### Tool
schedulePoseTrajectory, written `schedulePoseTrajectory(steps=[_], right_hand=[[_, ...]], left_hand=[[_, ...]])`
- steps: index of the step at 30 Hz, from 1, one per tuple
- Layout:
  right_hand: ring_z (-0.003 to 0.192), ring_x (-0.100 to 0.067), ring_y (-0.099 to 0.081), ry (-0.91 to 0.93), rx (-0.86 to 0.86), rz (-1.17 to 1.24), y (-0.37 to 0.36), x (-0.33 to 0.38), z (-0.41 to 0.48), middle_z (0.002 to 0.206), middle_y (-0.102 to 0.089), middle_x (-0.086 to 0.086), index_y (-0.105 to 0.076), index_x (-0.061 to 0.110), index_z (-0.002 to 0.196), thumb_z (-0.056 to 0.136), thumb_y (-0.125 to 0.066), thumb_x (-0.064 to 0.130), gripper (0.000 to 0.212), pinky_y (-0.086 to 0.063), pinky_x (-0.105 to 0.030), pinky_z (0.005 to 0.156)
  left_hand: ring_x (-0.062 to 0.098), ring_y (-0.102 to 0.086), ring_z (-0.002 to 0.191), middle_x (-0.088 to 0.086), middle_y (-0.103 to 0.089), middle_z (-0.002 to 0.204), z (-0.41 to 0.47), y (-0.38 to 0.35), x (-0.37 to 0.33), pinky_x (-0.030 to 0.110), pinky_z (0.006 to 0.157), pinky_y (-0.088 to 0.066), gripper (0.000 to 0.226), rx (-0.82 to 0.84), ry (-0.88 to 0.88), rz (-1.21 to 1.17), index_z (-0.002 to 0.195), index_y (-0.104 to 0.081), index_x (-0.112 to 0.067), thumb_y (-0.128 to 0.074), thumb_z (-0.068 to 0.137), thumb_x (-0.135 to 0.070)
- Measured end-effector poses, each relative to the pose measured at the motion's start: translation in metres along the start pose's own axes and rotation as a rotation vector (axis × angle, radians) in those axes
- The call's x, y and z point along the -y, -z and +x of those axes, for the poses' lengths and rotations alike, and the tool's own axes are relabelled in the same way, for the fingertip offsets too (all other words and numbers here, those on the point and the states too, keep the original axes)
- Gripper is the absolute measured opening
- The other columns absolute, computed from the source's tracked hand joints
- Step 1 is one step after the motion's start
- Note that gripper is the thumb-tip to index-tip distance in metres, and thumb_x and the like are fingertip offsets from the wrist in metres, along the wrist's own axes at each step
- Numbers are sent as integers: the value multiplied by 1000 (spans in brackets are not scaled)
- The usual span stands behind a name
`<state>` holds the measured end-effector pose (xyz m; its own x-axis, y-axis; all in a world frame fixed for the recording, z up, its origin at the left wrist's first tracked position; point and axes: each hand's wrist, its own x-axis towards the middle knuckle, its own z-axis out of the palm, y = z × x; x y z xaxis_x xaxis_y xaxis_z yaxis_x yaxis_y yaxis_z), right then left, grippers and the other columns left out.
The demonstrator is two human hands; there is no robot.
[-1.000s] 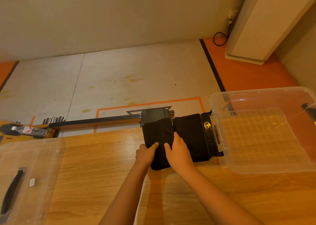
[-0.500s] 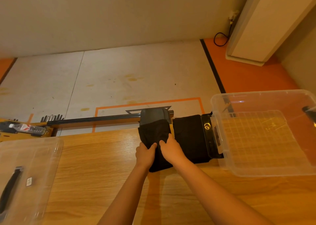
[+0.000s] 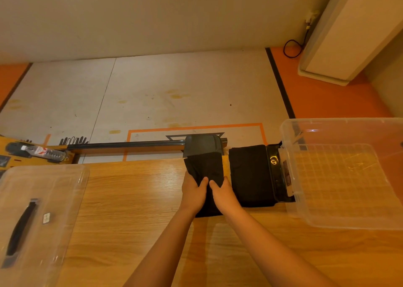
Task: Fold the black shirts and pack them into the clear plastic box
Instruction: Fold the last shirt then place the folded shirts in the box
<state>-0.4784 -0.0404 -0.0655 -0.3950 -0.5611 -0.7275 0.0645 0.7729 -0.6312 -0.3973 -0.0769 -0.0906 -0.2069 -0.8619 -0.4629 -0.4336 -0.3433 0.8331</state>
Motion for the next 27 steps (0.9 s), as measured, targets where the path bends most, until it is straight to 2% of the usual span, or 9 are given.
schedulePoseTrajectory(steps=[3, 6, 9, 11, 14, 18, 21, 23, 27], right_hand=[[144, -29, -23, -54, -12, 35, 3, -1, 1, 158, -21, -9, -12, 11, 153, 99, -48, 37, 70, -27, -42, 115], [139, -32, -30, -124, -6, 74, 4, 0, 2, 154, -28, -11, -18, 9, 151, 96, -53, 37, 72, -32, -45, 112], [129, -33, -42, -183, 9, 161, 3, -2, 3, 144, -39, -13, -31, 7, 145, 89, -62, 36, 70, -40, -46, 105], [123, -33, -46, -210, 26, 190, 1, -4, 4, 138, -44, -12, -39, 9, 138, 78, -69, 41, 75, -44, -47, 101], [116, -32, -51, -240, 57, 273, -3, -9, 4, 129, -51, -10, -45, 13, 128, 53, -74, 47, 87, -48, -49, 96], [105, -32, -59, -258, 104, 386, -3, -12, -5, 118, -58, -12, -49, 10, 127, 64, -79, 30, 72, -52, -48, 92], [102, -32, -62, -222, 179, 416, -1, -15, -8, 116, -61, -10, -49, 16, 129, 46, -82, 34, 91, -54, -48, 89], [102, -31, -63, -197, 223, 433, 3, -15, -8, 116, -63, -9, -50, 18, 130, 41, -83, 36, 97, -54, -48, 90], [102, -32, -64, -144, 271, 473, 14, -9, -23, 116, -63, -12, -51, 18, 124, 67, -79, 24, 63, -55, -45, 86]], left_hand=[[25, -53, 122, 8, -56, 131, 6, 5, 0, 49, 103, -46, 50, 1, 47, 20, 137, -45, -15, -60, 91, -25], [30, -55, 119, 10, -54, 130, 8, 15, -3, 48, 100, -48, 61, -36, 217, -115, 140, -36, -10, -68, 89, -20], [27, -59, 105, 10, -57, 118, 11, 28, -4, 38, 80, -53, 59, 11, 375, -144, 127, -43, -6, -76, 82, -23], [21, -61, 90, 10, -62, 108, 11, 35, -9, 29, 65, -50, 47, 92, 407, -121, 115, -52, -5, -77, 81, -23], [22, -63, 86, 13, -66, 105, 11, 44, -11, 29, 64, -51, 42, 163, 419, -97, 112, -59, -2, -77, 80, -23], [20, -64, 86, 10, -67, 104, 7, 54, -7, 27, 60, -50, 45, 227, 447, -137, 118, -60, -2, -76, 81, -22], [22, -66, 93, 11, -68, 109, 2, 62, -3, 29, 66, -53, 49, 278, 465, -200, 121, -60, -1, -77, 80, -23], [27, -66, 102, 13, -69, 112, 0, 68, 0, 38, 82, -56, 54, 324, 489, -249, 119, -62, -3, -80, 75, -29], [32, -62, 114, 16, -68, 118, -6, 79, 2, 50, 105, -45, 67, 431, 522, -391, 121, -64, -6, -87, 64, -33]])
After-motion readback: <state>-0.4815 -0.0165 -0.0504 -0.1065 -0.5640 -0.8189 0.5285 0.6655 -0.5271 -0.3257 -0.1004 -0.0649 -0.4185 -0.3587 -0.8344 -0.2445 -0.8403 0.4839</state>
